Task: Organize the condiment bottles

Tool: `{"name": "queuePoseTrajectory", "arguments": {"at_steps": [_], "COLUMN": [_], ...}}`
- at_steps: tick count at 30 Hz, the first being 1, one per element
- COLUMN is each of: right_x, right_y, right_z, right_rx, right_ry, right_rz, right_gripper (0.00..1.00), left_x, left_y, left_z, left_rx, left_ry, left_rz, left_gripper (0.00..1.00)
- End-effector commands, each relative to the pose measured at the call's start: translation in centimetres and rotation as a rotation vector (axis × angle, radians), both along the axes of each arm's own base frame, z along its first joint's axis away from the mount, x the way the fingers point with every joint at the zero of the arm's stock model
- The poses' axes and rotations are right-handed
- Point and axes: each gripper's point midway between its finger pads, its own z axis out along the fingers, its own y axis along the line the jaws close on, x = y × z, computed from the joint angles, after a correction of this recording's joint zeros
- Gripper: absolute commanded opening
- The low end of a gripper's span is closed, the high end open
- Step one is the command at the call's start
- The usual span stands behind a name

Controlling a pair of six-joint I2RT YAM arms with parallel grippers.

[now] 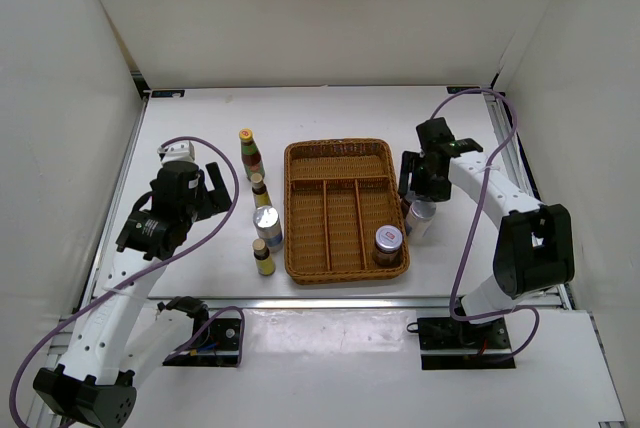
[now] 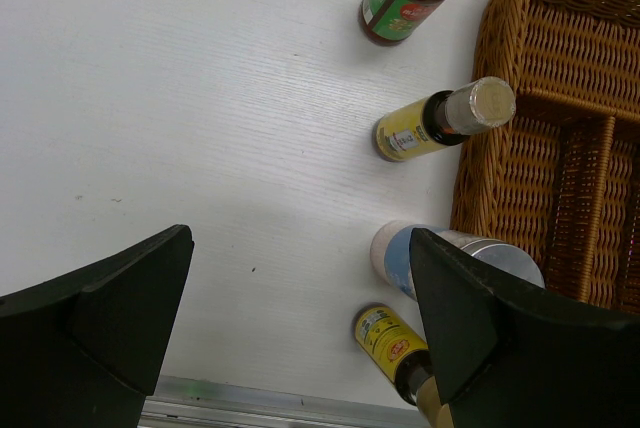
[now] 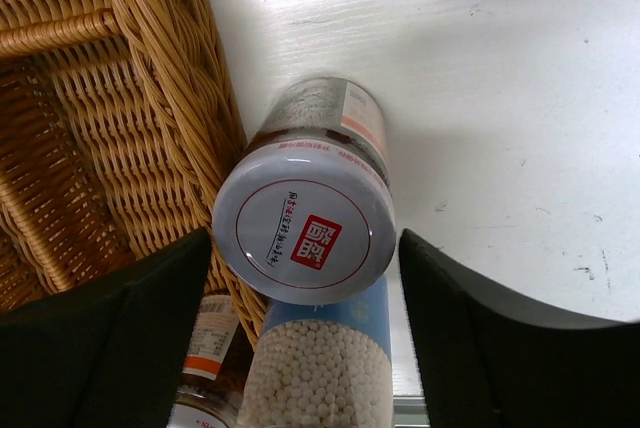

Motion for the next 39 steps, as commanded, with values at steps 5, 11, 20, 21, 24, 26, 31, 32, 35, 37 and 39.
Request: {"name": "queuePoseTrajectory", "arguments": {"at_steps": [5, 11, 20, 21, 24, 26, 31, 32, 35, 37, 39], "right_x": [-0.3, -0.3, 0.0, 0.0, 0.0, -0.3, -0.4, -0.2, 0.1, 0.4, 0.2], "right_y": [-0.5, -0.9, -0.9, -0.9, -1.3, -1.2, -1.2, -1.0, -0.8, -0.4, -0.4], "right_z": [-1.0, -1.3, -0.7, -0.7, 0.5, 1.6, 5.1, 5.9, 8.9, 11.0, 12.5], "right_rx": [-0.030, -0.050, -0.063, -0.063, -0.090, -0.094, -0.118, -0.122, -0.129, -0.122, -0.125], "right_ry": [0.008, 0.013, -0.018, -0.018, -0.060, -0.077, -0.156, -0.181, -0.258, -0.306, -0.336], "right_rz": [-0.035, -0.042, -0.032, -0.032, -0.029, -0.021, -0.009, 0.003, 0.010, 0.039, 0.052], "right_gripper": [0.72, 0.86, 0.67, 0.64, 0.54, 0.51, 0.43, 0.42, 0.36, 0.33, 0.30], "left_x": [0.1, 0.1, 0.1, 0.1, 0.1, 0.1, 0.1, 0.1, 0.1, 0.1, 0.1], "left_y": [0.0, 0.0, 0.0, 0.0, 0.0, 0.0, 0.0, 0.0, 0.0, 0.0, 0.0], "left_z": [0.8, 0.8, 0.8, 0.8, 0.8, 0.8, 0.8, 0.8, 0.8, 0.8, 0.8], "left_rx": [0.000, 0.000, 0.000, 0.000, 0.000, 0.000, 0.000, 0.000, 0.000, 0.000, 0.000], "left_ry": [-0.021, -0.021, -0.021, -0.021, -0.021, -0.021, -0.021, -0.021, -0.021, -0.021, -0.021], "left_rz": [0.003, 0.003, 0.003, 0.003, 0.003, 0.003, 0.003, 0.003, 0.003, 0.003, 0.003], "left_gripper": [1.00, 1.00, 1.00, 1.00, 1.00, 1.00, 1.00, 1.00, 1.00, 1.00, 1.00]}}
